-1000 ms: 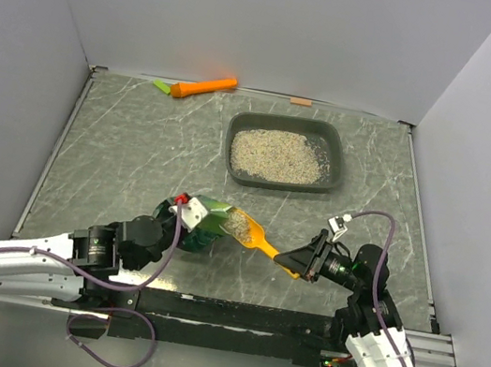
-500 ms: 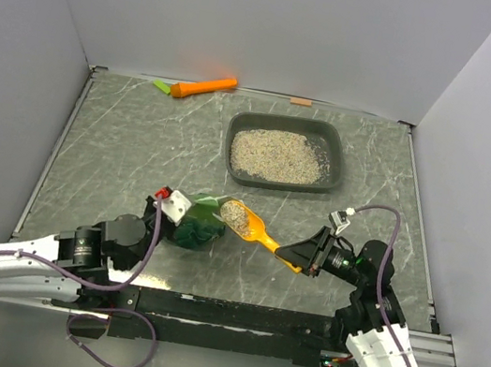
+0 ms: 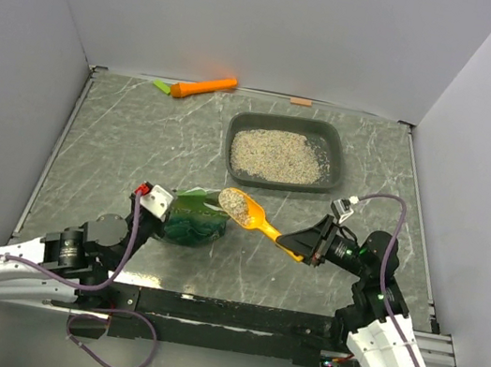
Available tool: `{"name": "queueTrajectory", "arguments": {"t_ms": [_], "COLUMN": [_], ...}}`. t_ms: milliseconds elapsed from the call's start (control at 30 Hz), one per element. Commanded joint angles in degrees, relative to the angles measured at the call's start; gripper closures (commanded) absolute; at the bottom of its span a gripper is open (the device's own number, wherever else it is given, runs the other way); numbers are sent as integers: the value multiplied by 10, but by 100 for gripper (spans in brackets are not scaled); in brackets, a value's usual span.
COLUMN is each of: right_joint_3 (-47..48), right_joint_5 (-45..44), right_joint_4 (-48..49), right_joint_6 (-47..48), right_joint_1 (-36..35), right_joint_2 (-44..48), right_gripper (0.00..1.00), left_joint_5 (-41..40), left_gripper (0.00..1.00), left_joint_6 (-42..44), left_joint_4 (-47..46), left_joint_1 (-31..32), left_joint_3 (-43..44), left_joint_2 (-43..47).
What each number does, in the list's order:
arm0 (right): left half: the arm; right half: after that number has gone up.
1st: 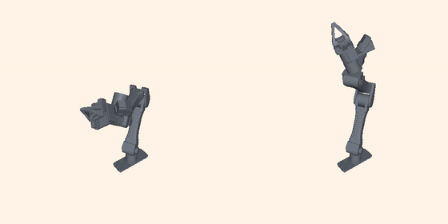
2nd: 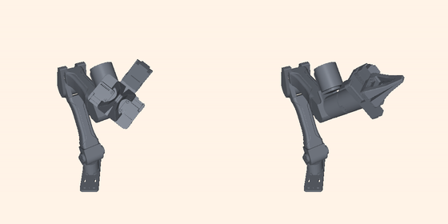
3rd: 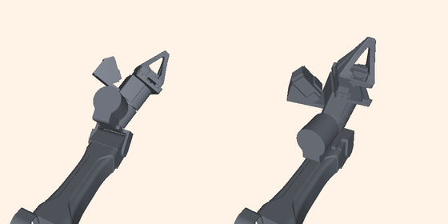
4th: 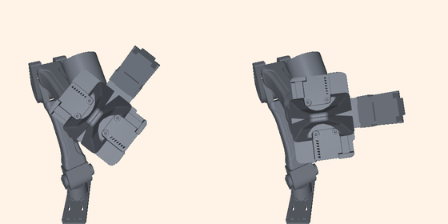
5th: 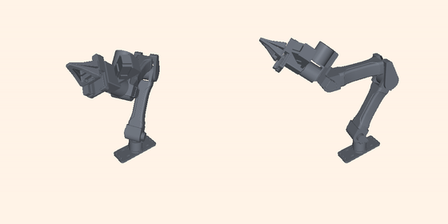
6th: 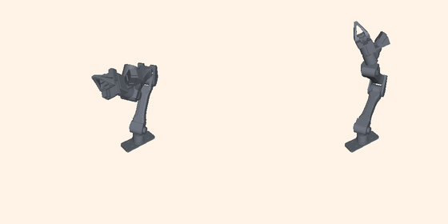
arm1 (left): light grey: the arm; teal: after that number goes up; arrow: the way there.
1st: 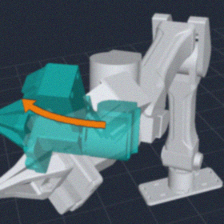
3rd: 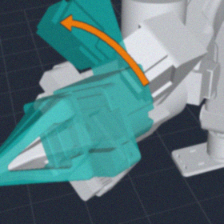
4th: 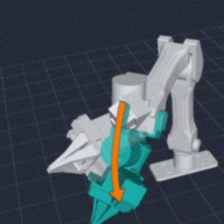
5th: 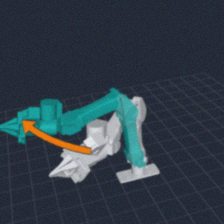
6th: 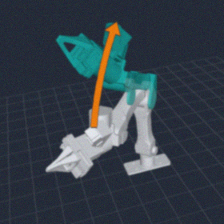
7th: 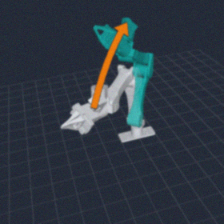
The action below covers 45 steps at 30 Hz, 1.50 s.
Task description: Fill the litter box with clean litter
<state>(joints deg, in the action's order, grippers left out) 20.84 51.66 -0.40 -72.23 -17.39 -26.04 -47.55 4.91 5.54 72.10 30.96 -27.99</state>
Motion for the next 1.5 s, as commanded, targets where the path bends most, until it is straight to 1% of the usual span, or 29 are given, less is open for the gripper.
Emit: {"name": "queueTrajectory", "arguments": {"t_ms": [0,167,400,433,567,667,800,867,1100,1233,1300,1333,1367,1400,1433,1467], "right_joint_3": [25,32,76,83,100,120,131,132,163,221,249,282,301,336,353,369], "right_joint_5": [-30,-39,-93,-116,-152,-179,-213,-226,-284,-314,-326,-339,-350,-361,-369,-381], "right_joint_4": [80,129,123,119,131,125,150,179,204,142,79,56,25,-33,-62,-87], "right_joint_6": [-40,-66,-59,-57,-55,-42,-50,-55,-33,13,50,66,107,125,142,180], "right_joint_1": [-3,-2,-3,-3,-3,-3,-3,-4,-3,-1,2,2,2,2,5,7], "right_joint_2": [-9,-24,-67,-71,-100,-135,-193,-214,-339,-400,-432,-442,-458,-466,-476,-493], "right_gripper": [100,100,100,100,100,100,100,100,100,100,100,100,100,100,100,100], "left_joint_5": [-21,-23,-18,-17,-17,-12,-10,-9,-6,-6,-7,-7,-7,-8,-8,-9], "left_gripper": [99,99,99,99,99,99,99,99,99,99,99,99,99,99,99,99], "left_joint_6": [-3,0,-2,-3,-2,-2,-2,-3,-5,-6,-7,-7,-7,-8,-7,-8], "left_joint_4": [-48,-48,-42,-43,-42,-42,-40,-40,-39,-37,-37,-37,-35,-33,-35,-35], "left_joint_1": [0,0,-1,-1,-4,-6,-9,-9,-13,-14,-16,-16,-17,-17,-17,-17], "left_joint_3": [6,5,8,7,7,8,8,8,8,8,9,9,9,9,9,9], "left_joint_2": [21,17,7,7,9,10,10,10,4,7,9,11,11,13,14,14]}}
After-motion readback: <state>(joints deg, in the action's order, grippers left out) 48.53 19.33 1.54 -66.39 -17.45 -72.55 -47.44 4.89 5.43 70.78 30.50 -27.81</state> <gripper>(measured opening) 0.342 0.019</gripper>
